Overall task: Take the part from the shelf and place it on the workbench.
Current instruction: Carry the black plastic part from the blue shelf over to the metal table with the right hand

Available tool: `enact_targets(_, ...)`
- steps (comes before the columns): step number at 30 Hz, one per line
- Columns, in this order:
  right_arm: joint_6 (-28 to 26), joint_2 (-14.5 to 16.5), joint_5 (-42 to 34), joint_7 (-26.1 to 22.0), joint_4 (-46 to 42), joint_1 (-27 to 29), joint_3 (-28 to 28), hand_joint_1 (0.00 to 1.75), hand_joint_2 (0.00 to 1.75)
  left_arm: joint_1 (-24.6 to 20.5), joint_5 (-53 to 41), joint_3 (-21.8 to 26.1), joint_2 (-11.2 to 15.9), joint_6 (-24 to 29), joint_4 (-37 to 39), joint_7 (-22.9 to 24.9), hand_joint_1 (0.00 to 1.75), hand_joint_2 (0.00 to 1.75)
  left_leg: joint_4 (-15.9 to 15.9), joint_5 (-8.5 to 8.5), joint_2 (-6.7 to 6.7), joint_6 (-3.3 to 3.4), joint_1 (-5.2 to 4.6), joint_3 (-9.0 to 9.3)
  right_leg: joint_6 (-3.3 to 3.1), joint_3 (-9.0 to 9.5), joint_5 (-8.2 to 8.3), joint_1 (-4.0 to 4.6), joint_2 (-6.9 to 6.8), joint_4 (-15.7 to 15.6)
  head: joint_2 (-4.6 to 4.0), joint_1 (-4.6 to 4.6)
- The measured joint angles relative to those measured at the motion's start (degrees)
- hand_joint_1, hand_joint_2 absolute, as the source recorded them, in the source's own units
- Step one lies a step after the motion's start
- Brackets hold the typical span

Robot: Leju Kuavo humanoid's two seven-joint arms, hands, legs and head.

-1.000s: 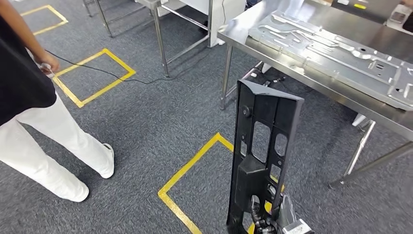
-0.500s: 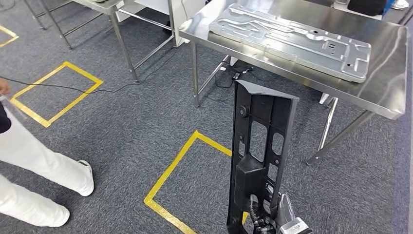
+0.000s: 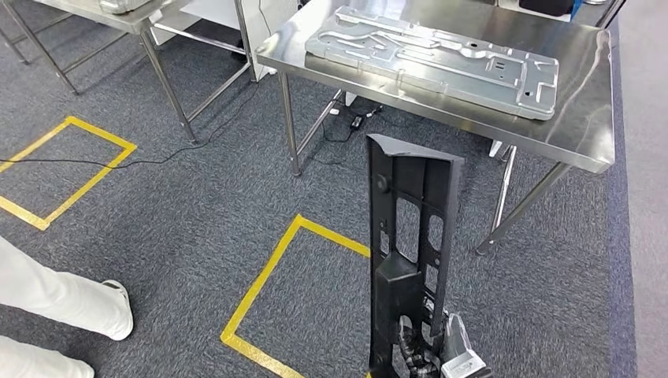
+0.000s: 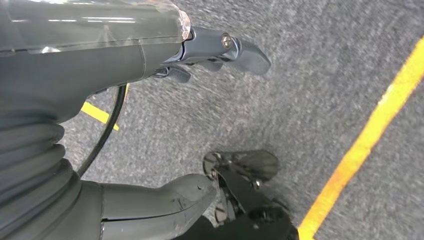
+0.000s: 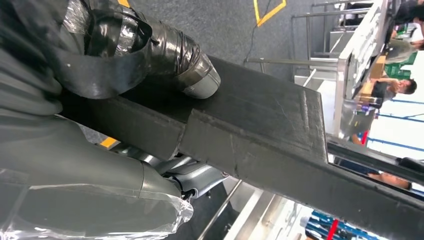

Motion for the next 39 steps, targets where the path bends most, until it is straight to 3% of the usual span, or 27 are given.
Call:
enact_targets(1, 0.0, 0.0, 0.1, 0.0, 0.0, 0.0, 0.0, 1.75, 1.75, 0.0, 0.0, 0.0, 0.0, -0.1, -0.1, 0.0, 0.00, 1.75, -0.3, 0.14, 0.13, 0.37, 0.09, 0.35, 0.39, -0.10, -0.18, -0.03, -0.31, 0.6, 0.00, 0.01)
enact_targets(3, 0.0, 0.0, 0.5, 0.0, -0.1, -0.1, 0.0, 1.75, 1.75, 0.1, -0.1, 0.1, -0.1, -0.3, -0.2, 0.0, 0.00, 1.75, -0.6, 0.31, 0.40, 0.83, 0.22, 0.89, 0.98, -1.74, -2.60, -0.20, -1.23, 4.1, 0.00, 0.01)
enact_targets(5, 0.0, 0.0, 0.8, 0.0, -0.1, -0.1, 0.1, 1.75, 1.75, 0.1, -0.2, 0.1, -0.1, -0.4, -0.3, 0.0, 0.00, 1.75, -0.6, 0.18, 0.71, 1.01, 0.19, 0.97, 1.41, -5.38, -6.01, -0.37, -1.76, 10.9, 0.00, 0.00)
enact_targets(6, 0.0, 0.0, 0.9, 0.0, -0.1, -0.1, 0.1, 1.75, 1.75, 0.2, -0.3, 0.2, -0.1, -0.4, -0.3, 0.0, 0.00, 1.75, -0.6, 0.03, 0.87, 1.01, 0.18, 1.06, 1.58, -7.04, -6.86, -0.46, -1.81, 13.6, 0.00, 0.00)
enact_targets(7, 0.0, 0.0, 1.0, 0.0, -0.1, -0.2, 0.1, 1.75, 1.75, 0.2, -0.4, 0.2, -0.1, -0.5, -0.3, 0.0, 0.00, 1.75, -0.6, -0.17, 0.97, 0.98, 0.18, 1.26, 1.68, -7.92, -6.61, -0.56, -1.87, 14.6, 0.00, 0.00)
enact_targets(8, 0.0, 0.0, 1.2, 0.0, -0.2, -0.2, 0.1, 1.75, 1.75, 0.2, -0.5, 0.2, -0.2, -0.6, -0.3, 0.0, 0.00, 1.75, -0.6, -0.42, 1.04, 0.91, 0.18, 1.58, 1.69, -7.72, -5.21, -0.64, -1.96, 13.5, 0.00, 0.00)
enact_targets(10, 0.1, 0.0, 1.8, -0.1, -0.2, -0.2, 0.1, 1.75, 1.75, 0.2, -0.7, 0.2, -0.2, -0.8, -0.3, -0.1, 0.00, 1.75, -0.6, -1.10, 1.11, 0.64, 0.21, 2.43, 1.39, -4.98, -0.76, -0.71, -2.33, 6.8, 0.00, 0.00)
enact_targets(11, 0.0, 0.0, 2.1, -0.1, -0.3, -0.3, 0.1, 1.75, 1.75, 0.1, -0.8, 0.3, -0.3, -0.8, -0.3, -0.1, 0.00, 1.75, -0.6, -1.41, 1.15, 0.45, 0.20, 2.85, 1.09, -3.81, 0.31, -0.54, -2.61, 3.8, 0.00, 0.01)
enact_targets(13, -0.1, 0.0, 2.7, -0.3, -0.4, -0.5, 0.1, 1.75, 1.75, 0.1, -0.9, 0.3, -0.3, -0.9, -0.4, -0.2, 0.00, 1.75, -0.6, -1.91, 1.32, -0.17, 0.11, 3.27, 0.16, -2.89, 0.36, -0.11, -3.05, 0.9, 0.00, 0.01)
enact_targets(17, -0.4, 0.0, 3.8, -0.4, -1.1, -0.9, 0.2, 1.75, 1.75, 0.0, -1.1, 0.3, -0.3, -1.0, -0.4, -0.2, 0.00, 1.75, 1.9, -2.49, 1.35, -1.39, 0.10, 3.38, -1.48, -1.42, 0.39, -0.18, -2.83, -0.2, 0.00, -0.06)
enact_targets(18, -0.4, 0.0, 4.0, -0.5, -1.5, -1.2, 0.2, 1.75, 1.75, -0.1, -1.1, 0.3, -0.3, -1.0, -0.4, -0.2, 0.00, 1.75, 4.2, -3.04, 1.22, -1.52, 0.18, 2.13, -1.76, -0.92, 0.31, -0.25, -2.71, -0.4, 0.00, -0.05)
enact_targets(21, -0.1, 0.0, 3.0, -0.4, -1.9, -1.9, 0.3, 1.75, 1.75, -0.2, -1.4, 0.3, -0.3, -1.2, -0.4, -0.3, 0.00, 1.75, 14.5, -7.23, 0.96, -1.60, 0.24, -4.75, -2.41, -0.07, -0.40, -0.15, -1.86, -0.5, 0.00, -0.08)
enact_targets(22, 0.2, 0.0, 2.3, -0.3, -1.9, -2.1, 0.3, 1.75, 1.75, 0.0, -1.5, 0.3, -0.3, -1.2, -0.4, -0.3, 0.00, 1.75, 16.2, -7.98, 0.94, -1.60, 0.23, -6.46, -2.49, 0.29, -0.70, -0.05, -1.29, -0.5, 0.00, -0.08)
enact_targets(23, 0.3, 0.0, 1.8, -0.3, -1.9, -2.1, 0.3, 1.75, 1.75, 0.1, -1.6, 0.3, -0.3, -1.2, -0.4, -0.3, 0.00, 1.75, 15.8, -7.36, 0.87, -1.50, 0.21, -7.15, -2.50, 0.72, -1.01, 0.05, -0.66, -0.5, 0.00, -0.08)
enact_targets(24, 0.3, 0.0, 1.6, -0.3, -2.0, -2.2, 0.3, 1.75, 1.75, 0.2, -1.6, 0.3, -0.3, -1.2, -0.4, -0.3, 0.00, 1.75, 13.5, -5.39, 0.63, -1.31, 0.16, -6.94, -2.46, 1.24, -1.33, 0.14, 0.00, -0.5, 0.00, -0.08)
enact_targets(26, -0.1, 0.0, 1.8, -0.4, -2.3, -2.4, 0.4, 1.75, 1.75, 0.3, -1.7, 0.4, -0.2, -1.2, -0.4, -0.4, 0.00, 1.75, 6.3, 0.14, -0.55, -0.53, -0.03, -5.32, -2.30, 2.17, -2.00, 0.21, 1.10, -0.5, 0.00, -0.06)
enact_targets(28, -1.0, 0.0, 2.8, -0.5, -2.6, -2.7, 0.5, 1.75, 1.75, 0.1, -1.7, 0.4, 0.0, -1.2, -0.4, -0.5, 0.00, 1.75, 1.9, 2.65, -1.31, -0.02, -0.42, -4.23, -1.81, 2.41, -2.38, -0.02, 1.88, -0.7, 0.00, -0.07)
enact_targets(30, -1.6, 0.0, 3.7, -0.4, -2.8, -2.9, 0.7, 1.75, 1.75, -0.1, -1.7, 0.5, 0.1, -1.2, -0.4, -0.5, 0.00, 1.75, 0.9, 2.59, -1.11, 0.45, -0.65, -3.76, -1.01, 2.53, -2.15, -0.15, 2.21, -0.6, 0.00, -0.08)
enact_targets(33, -2.1, -0.1, 4.2, -0.3, -3.1, -3.1, 0.8, 1.75, 1.75, -0.1, -1.8, 0.5, -0.2, -1.2, -0.4, -0.5, 0.00, 1.75, -0.4, 2.85, -0.79, 1.32, -0.12, -1.90, -0.07, 1.91, -3.45, 0.05, 0.38, 2.2, 0.00, 0.00)
enact_targets(36, -2.5, -0.3, 4.7, -0.2, -3.4, -3.6, 0.8, 1.75, 1.75, 0.0, -2.0, 0.6, -0.2, -1.2, -0.4, -0.5, 0.00, 1.75, -0.6, 2.35, -0.40, 1.48, 0.03, -1.09, 0.77, -3.91, -7.71, -0.48, -1.63, 11.5, 0.00, 0.04)
enact_targets(37, -2.7, -0.3, 5.0, 0.0, -3.5, -3.7, 0.8, 1.75, 1.75, 0.0, -2.1, 0.7, -0.2, -1.2, -0.4, -0.5, 0.00, 1.75, -0.6, 2.04, -0.28, 1.40, 0.05, -0.83, 1.04, -5.68, -8.08, -0.69, -1.83, 13.7, 0.00, 0.04)
enact_targets(38, -2.9, -0.3, 5.3, 0.1, -3.5, -3.8, 0.8, 1.75, 1.75, 0.1, -2.1, 0.7, -0.2, -1.2, -0.4, -0.5, 0.00, 1.75, -0.6, 1.71, -0.19, 1.28, 0.08, -0.49, 1.25, -6.47, -7.30, -0.87, -1.93, 13.9, 0.00, 0.04)
enact_targets(39, -3.2, -0.4, 5.7, 0.4, -3.6, -3.8, 0.8, 1.75, 1.75, 0.1, -2.1, 0.7, -0.3, -1.2, -0.4, -0.5, 0.00, 1.75, -0.6, 1.31, -0.15, 1.12, 0.13, 0.02, 1.30, -6.18, -5.34, -1.01, -2.02, 12.0, 0.00, 0.04)
